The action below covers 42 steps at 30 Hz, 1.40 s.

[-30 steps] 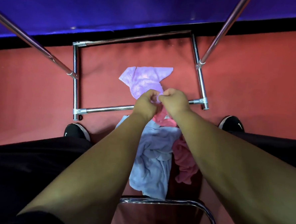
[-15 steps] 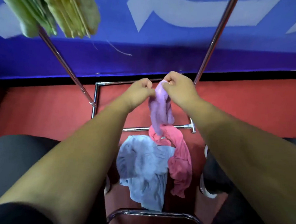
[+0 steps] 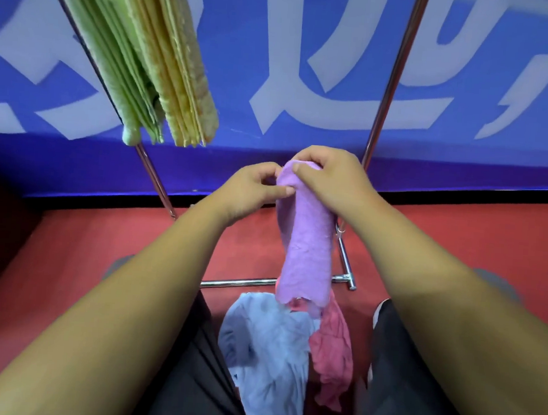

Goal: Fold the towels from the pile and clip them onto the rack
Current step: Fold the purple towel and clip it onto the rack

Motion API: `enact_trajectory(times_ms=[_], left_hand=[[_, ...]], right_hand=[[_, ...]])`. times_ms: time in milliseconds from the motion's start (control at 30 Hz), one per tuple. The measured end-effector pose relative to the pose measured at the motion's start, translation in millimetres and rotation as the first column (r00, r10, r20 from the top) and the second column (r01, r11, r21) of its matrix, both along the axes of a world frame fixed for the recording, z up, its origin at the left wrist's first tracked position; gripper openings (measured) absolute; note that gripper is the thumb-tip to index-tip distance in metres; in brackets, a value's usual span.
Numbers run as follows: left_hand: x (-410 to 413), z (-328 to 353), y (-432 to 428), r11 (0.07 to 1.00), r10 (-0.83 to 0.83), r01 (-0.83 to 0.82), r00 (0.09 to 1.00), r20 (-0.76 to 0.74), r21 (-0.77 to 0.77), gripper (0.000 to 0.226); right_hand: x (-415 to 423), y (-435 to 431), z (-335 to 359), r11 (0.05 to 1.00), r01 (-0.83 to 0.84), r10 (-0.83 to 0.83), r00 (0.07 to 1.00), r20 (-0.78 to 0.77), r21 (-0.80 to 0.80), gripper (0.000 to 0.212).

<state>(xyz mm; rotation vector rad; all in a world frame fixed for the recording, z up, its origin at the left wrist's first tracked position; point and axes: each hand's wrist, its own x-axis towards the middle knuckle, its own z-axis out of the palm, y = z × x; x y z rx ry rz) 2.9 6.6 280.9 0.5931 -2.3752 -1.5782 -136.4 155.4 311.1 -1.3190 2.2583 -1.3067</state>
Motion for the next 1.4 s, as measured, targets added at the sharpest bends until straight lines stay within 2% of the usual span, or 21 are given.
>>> enact_trajectory(times_ms=[100, 200, 267, 367, 467, 567, 633, 733, 833, 1000, 1100, 1200, 1300, 1367, 1400], left_hand=[[6.0, -9.6, 1.0, 1.0, 0.02, -0.02, 1.0, -0.005, 0.014, 0.023], [1.4, -7.4, 6.5, 0.998, -0.045, 0.046, 0.999, 0.009, -0.047, 0.028], [-2.5, -7.0, 5.8, 0.995, -0.081, 0.083, 0.996, 0.034, -0.055, 0.031], [-6.5, -7.6, -3.4, 0.991, -0.132, 0.132, 0.991, 0.023, 0.02, 0.03], [-13.0, -4.9, -11.5, 0.981, -0.147, 0.149, 0.989, -0.031, 0.124, 0.02], [-21.7, -8.0, -16.8, 0.982, -0.133, 0.136, 0.991, -0.031, 0.132, 0.019], [-25.6, -11.7, -22.3, 0.991, -0.123, 0.122, 0.992, 0.026, 0.059, 0.019], [-28.3, -16.0, -31.0, 0.985, -0.098, 0.113, 0.988, 0.116, -0.134, 0.018], [-30.2, -17.3, -37.7, 0.938, -0.13, 0.2, 0.96, 0.248, -0.282, 0.026], [-30.4, -23.9, -46.9, 0.862, -0.215, 0.42, 0.81, 0.546, -0.284, 0.027], [-30.5, -32.5, -51.3, 0.811, -0.125, 0.446, 0.764, 0.633, -0.378, 0.027], [-30.3, -31.6, -55.0, 0.834, -0.058, 0.349, 0.826, 0.56, -0.428, 0.023], [-35.5, -25.8, -45.3, 0.875, -0.052, 0.209, 0.937, 0.345, -0.437, 0.028], [-41.3, -21.5, -31.5, 0.905, -0.089, 0.175, 0.969, 0.23, -0.388, 0.024], [-44.0, -20.7, -24.8, 0.924, -0.113, 0.177, 0.973, 0.199, -0.34, 0.018]], right_hand=[[-4.4, 10.4, -20.0, 0.997, -0.01, 0.011, 1.0, -0.01, 0.073, 0.008], [-12.0, 17.2, -37.7, 0.987, -0.033, 0.033, 0.999, 0.006, 0.16, 0.008], [-19.3, 16.2, -37.9, 0.984, -0.047, 0.054, 0.998, -0.037, 0.172, 0.005], [-30.6, 11.5, -30.5, 0.99, -0.042, 0.054, 0.995, -0.084, 0.135, 0.005], [-38.4, 5.7, -30.6, 0.988, -0.042, 0.059, 0.992, -0.114, 0.146, 0.005], [-44.7, -0.1, -32.7, 0.985, -0.058, 0.078, 0.99, -0.12, 0.161, 0.004], [-48.7, -2.9, -32.4, 0.983, -0.057, 0.076, 0.991, -0.106, 0.176, 0.004], [-54.3, -5.1, -32.6, 0.98, -0.046, 0.065, 0.993, -0.095, 0.193, 0.002], [-59.9, -5.0, -35.1, 0.975, -0.026, 0.05, 0.993, -0.102, 0.222, 0.002], [-64.9, -1.3, -37.8, 0.983, 0.016, 0.003, 0.995, -0.102, 0.183, 0.004], [-66.8, 0.7, -37.5, 0.99, 0.104, -0.095, 0.99, -0.105, 0.093, 0.004], [-72.3, 0.7, -40.6, 0.975, 0.196, -0.186, 0.977, -0.106, 0.103, 0.005], [-75.3, -0.2, -54.4, 0.926, 0.225, -0.19, 0.972, -0.14, 0.303, 0.007], [-65.3, -1.0, -64.3, 0.893, 0.13, -0.118, 0.992, -0.054, 0.432, 0.009], [-56.7, -1.9, -66.9, 0.887, 0.022, -0.052, 0.997, 0.052, 0.46, 0.024]])
